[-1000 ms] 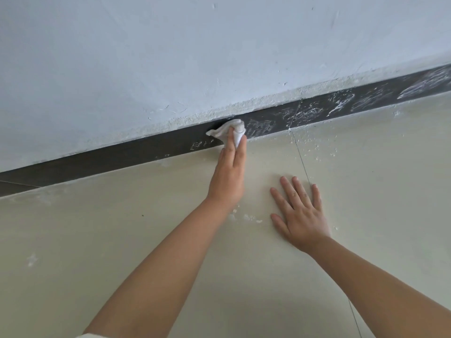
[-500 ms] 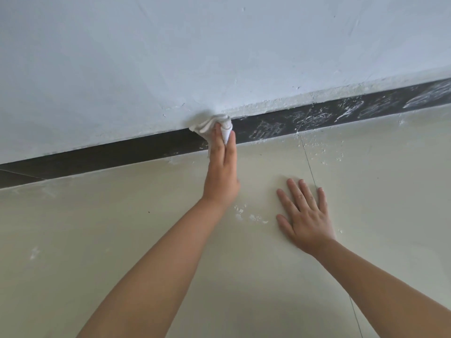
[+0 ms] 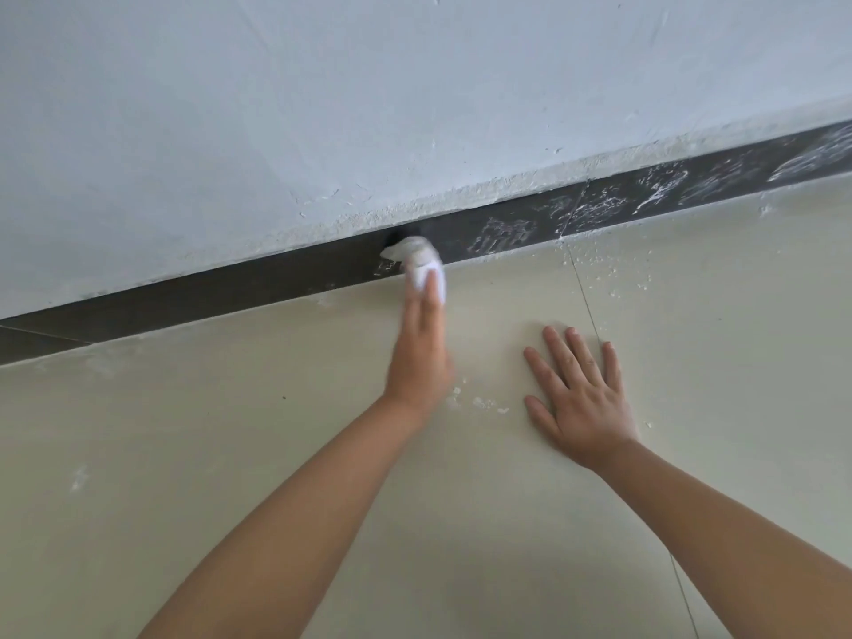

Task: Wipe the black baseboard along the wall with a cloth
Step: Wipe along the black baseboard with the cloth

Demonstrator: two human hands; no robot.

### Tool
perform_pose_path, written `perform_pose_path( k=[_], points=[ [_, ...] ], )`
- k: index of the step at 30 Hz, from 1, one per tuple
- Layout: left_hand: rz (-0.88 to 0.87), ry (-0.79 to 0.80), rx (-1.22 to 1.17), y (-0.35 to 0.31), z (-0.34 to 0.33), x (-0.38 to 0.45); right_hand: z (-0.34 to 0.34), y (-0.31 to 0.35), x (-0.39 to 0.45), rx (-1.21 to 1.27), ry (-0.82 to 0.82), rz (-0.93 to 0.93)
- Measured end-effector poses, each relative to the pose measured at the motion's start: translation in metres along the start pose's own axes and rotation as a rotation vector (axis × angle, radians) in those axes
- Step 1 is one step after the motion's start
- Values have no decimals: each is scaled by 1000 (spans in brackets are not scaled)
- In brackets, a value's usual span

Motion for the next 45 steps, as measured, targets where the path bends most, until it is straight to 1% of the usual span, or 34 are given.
perform_pose_path(
  k=[5, 8, 10, 12, 14, 16, 18, 20, 24, 26, 27, 28, 29, 31, 33, 37, 43, 45],
  points=[
    [324, -260, -62, 61, 41, -40, -5, -1, 2, 23, -9, -8],
    [555, -378, -95, 80, 58, -42, -7, -1, 1, 26, 5, -28],
    [617, -377, -119, 82, 61, -32, -8, -2, 0, 34, 12, -37],
    [674, -310, -159, 81, 61, -17, -7, 0, 0, 41, 21, -41],
    [722, -294, -258, 74, 58, 0, -5, 1, 0, 41, 32, -45],
    [721, -320, -349, 60, 51, 14, -4, 1, 0, 46, 36, -49],
    [696, -291, -394, 42, 39, 21, -3, 0, 0, 57, 18, -48],
    [650, -214, -407, 23, 24, 25, -3, 0, 0, 69, 2, -45],
    [458, -55, -372, -4, -1, 27, -4, -1, 1, 40, -9, -44],
    [366, 47, -345, -11, -6, 24, -4, -1, 1, 32, -28, -47],
    [328, 74, -324, -12, -6, 21, -4, -1, 1, 27, -35, -48],
    [301, 70, -299, -11, -5, 17, -4, 0, 1, 22, -39, -49],
    [293, 33, -271, -7, -2, 12, -4, -1, 1, 19, -40, -48],
    [321, -76, -201, 6, 7, 1, -4, -1, 2, 11, -45, -46],
    [347, -122, -132, 23, 18, -9, -4, -1, 3, -1, -45, -45],
    [370, -124, -87, 39, 26, -11, -4, -1, 2, -11, 2, -48],
    [363, -167, -145, 13, 7, 12, -2, -1, 1, 1, 47, -44],
    [337, -142, -165, 2, -3, 18, -1, -1, 2, 2, 47, -48]
  ],
)
Point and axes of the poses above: each hand's wrist, its own x-axis towards the middle knuckle, its own z-axis out of the back of the hand, y = z × x, the point moved 1 cm from there along x, towards the middle knuckle, and after that the axes turned 8 degrees about y, right-handed, at the moved point
